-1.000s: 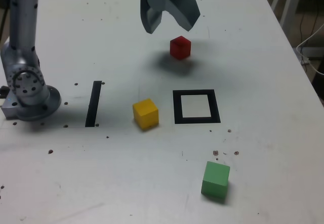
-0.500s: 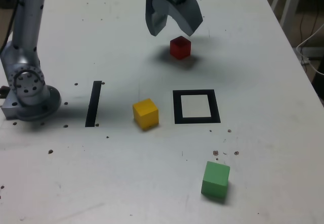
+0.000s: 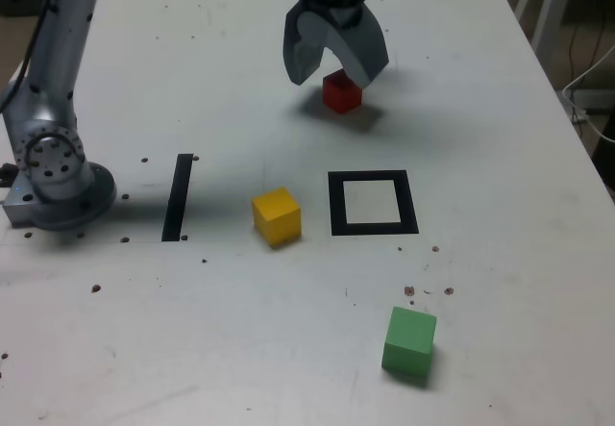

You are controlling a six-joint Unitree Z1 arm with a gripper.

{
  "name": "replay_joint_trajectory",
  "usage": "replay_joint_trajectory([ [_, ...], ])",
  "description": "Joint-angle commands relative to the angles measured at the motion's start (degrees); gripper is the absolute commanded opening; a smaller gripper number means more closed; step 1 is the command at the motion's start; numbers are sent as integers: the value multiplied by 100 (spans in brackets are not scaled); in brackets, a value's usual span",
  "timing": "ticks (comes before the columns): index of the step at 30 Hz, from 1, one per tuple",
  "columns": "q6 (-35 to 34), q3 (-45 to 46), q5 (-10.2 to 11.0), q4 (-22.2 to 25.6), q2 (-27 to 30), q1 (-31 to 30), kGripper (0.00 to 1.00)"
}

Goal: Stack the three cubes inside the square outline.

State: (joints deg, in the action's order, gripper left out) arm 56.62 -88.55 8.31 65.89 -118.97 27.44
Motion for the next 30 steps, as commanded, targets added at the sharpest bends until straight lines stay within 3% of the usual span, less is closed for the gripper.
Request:
replay_joint_trajectory([
  [1, 1, -14, -26, -16, -45, -40, 94],
  [9, -125, 0, -74, -49, -217, -191, 84],
  [23, -515, 11, 92, -80, -290, -329, 31],
  [30, -565, 32, 102, -85, -251, -340, 28],
])
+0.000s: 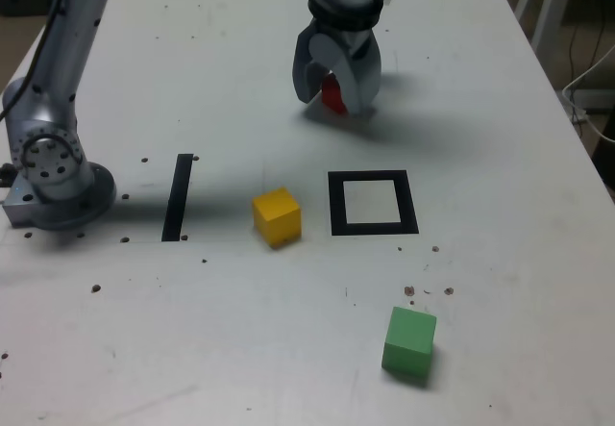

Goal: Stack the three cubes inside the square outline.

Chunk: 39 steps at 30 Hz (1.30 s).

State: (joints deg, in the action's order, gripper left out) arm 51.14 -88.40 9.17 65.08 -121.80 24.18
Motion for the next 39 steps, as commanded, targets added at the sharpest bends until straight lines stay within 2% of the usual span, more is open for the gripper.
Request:
replay_joint_trajectory([
  [1, -24, 20, 19, -4, 36, -16, 28],
  [19, -280, 145, 9, -6, 126, -131, 28],
  [26, -622, 343, -40, 24, 472, -352, 28],
  [33, -1397, 524, -299, 158, 919, -862, 28],
  [39, -2360, 593, -543, 375, 1156, -1461, 28],
])
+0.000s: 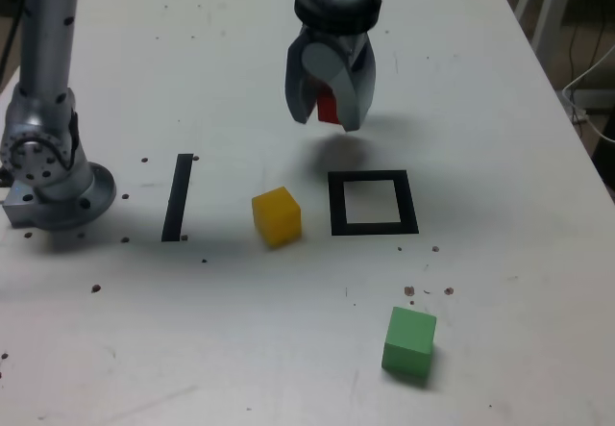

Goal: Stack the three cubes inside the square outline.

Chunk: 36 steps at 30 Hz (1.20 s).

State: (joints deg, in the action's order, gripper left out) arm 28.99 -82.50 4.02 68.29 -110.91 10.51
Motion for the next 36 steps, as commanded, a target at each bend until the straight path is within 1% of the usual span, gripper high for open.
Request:
replay_joint_trajectory([
  [1, -309, -1, -52, 98, 93, -195, 28],
  [5, -909, -33, -180, 238, 156, -574, 28],
  [11, -1710, -26, -430, 320, 150, -1021, 28],
  [14, -2031, -56, -582, 325, 99, -1233, 28],
  [17, -2242, -115, -688, 310, 37, -1389, 28],
  [24, -2521, -328, -765, 279, -158, -1585, 28],
  [36, -2547, -652, -811, 166, -710, -1605, 28],
])
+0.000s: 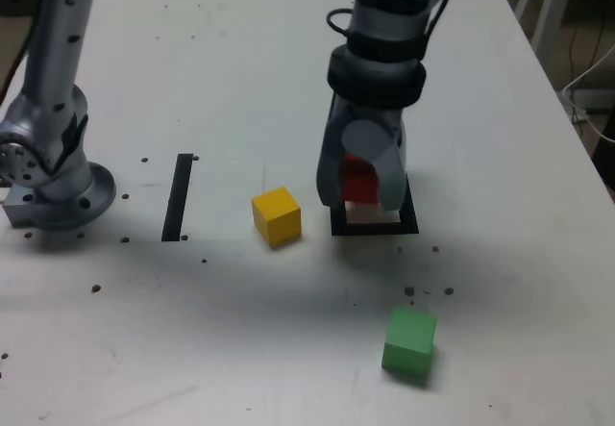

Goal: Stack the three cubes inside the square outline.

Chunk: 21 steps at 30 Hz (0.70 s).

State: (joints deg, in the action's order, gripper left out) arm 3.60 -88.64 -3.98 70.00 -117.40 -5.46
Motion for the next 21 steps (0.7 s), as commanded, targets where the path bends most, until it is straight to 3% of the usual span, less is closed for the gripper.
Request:
replay_joint_trajectory([
  [1, -8, -56, -12, -11, -95, -8, 28],
  [18, 13, -47, -85, -131, -331, 74, 28],
  [21, 40, -42, -85, -136, -357, 102, 36],
])
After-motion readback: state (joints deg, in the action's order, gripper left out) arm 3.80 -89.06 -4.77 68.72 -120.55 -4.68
